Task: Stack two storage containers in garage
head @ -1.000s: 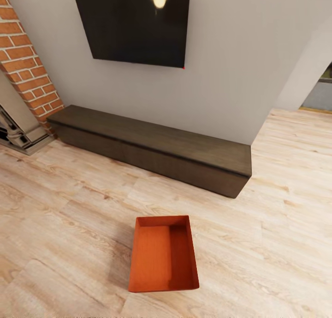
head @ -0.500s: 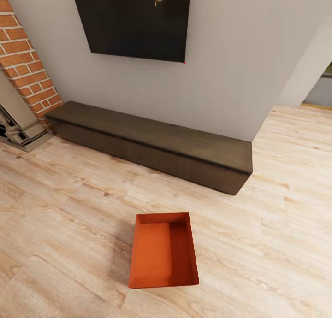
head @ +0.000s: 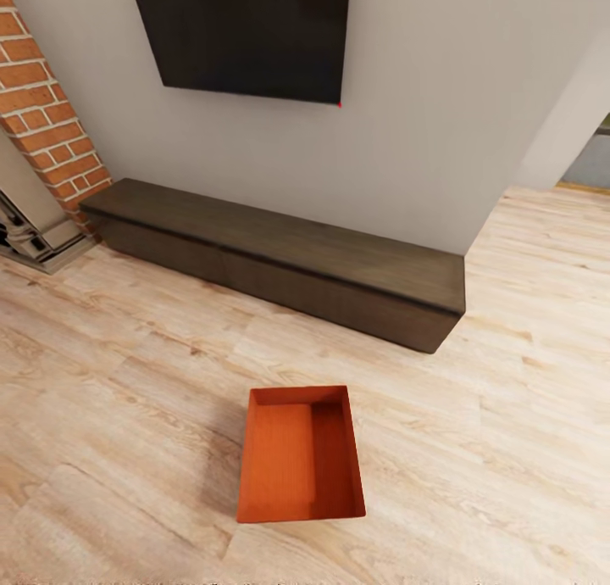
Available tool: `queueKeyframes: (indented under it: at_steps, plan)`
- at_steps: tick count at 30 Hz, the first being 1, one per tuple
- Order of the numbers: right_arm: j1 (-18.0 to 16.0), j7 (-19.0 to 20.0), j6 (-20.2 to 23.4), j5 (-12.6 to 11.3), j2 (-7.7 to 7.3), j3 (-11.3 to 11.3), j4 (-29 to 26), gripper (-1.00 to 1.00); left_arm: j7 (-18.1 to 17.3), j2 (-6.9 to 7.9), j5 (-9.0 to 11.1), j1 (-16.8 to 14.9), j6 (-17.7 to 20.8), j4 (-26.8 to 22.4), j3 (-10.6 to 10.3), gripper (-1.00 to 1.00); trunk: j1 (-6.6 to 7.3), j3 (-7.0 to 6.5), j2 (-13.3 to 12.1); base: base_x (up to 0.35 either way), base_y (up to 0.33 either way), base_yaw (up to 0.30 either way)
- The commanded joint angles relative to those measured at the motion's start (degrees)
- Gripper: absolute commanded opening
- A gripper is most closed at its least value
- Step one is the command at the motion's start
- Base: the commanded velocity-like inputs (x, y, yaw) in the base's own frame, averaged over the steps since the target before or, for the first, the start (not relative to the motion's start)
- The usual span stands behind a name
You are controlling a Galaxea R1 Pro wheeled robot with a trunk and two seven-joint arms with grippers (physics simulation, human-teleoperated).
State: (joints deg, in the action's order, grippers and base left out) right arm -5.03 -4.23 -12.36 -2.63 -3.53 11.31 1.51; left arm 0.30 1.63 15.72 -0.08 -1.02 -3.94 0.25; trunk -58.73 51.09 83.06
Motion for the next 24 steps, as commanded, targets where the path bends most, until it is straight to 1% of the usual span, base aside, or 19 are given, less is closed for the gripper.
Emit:
queueKeyframes:
  at_steps: [1, 14, 24]
  plan:
    - [-0.06, -0.15, -0.30, -0.27, 0.02, 0.47, 0.16, 1.00, 0.05, 0.03, 0.22, -0.01, -0.11, 0.02, 0.00, 1.00, 0.00, 0.13, 0.02, 0.000, 0.000, 0.000]
    - [-0.07, -0.16, -0.30, -0.23, 0.02, 0.46, 0.16, 1.00, 0.14, 0.04, 0.18, -0.01, -0.12, 0.15, 0.09, 1.00, 0.00, 1.32, 0.02, 0.000, 0.000, 0.000]
    - [-0.07, -0.17, -0.35, -0.20, 0.02, 0.46, 0.08, 1.00, 0.14, 0.03, 0.19, -0.01, -0.12, 0.16, 0.10, 1.00, 0.00, 1.48, 0.02, 0.000, 0.000, 0.000]
